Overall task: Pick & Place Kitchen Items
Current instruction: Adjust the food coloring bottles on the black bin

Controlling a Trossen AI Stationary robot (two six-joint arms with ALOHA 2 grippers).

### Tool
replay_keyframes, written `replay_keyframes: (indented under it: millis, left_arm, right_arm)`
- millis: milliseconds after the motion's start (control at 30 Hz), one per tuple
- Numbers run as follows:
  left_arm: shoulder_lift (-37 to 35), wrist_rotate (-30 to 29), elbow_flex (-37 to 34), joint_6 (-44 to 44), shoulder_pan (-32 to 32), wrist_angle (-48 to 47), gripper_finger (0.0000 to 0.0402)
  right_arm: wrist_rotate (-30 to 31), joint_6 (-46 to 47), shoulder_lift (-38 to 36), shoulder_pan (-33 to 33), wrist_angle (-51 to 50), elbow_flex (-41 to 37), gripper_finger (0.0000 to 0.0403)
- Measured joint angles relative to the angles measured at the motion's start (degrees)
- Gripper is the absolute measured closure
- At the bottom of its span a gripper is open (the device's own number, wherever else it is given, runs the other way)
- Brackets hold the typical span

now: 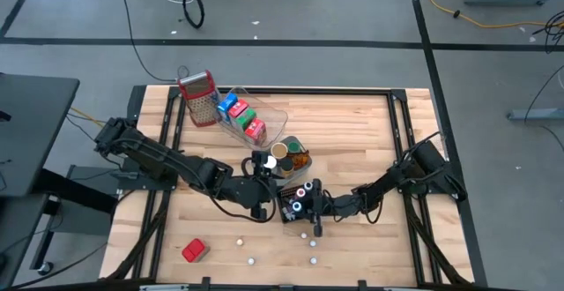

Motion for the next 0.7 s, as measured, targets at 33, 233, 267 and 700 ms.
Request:
replay_keyframes:
  millis: [33,233,267,700]
  left_arm:
    - [0.0,0.0,0.0,0.0,0.0,0.0,0.0287]
    - [0.0,0.0,0.0,0.0,0.0,0.0,0.0287]
    - [0.0,0.0,0.0,0.0,0.0,0.0,0.0287]
    - [0.0,0.1,0.0,0.0,0.0,0.0,0.0287]
  right_arm:
    - [0.4,0.0,0.1,0.0,0.1,0.0,0.0236]
    - [1.5,-2.2,0.1,0.0,-0.1,0.0,0.0204]
    - [1.6,-2.2,0.1,0.0,-0.1,0.0,0.0197]
    - [2.6,-5.2,-4.9,0.8,-1.0,0.0,0.0156]
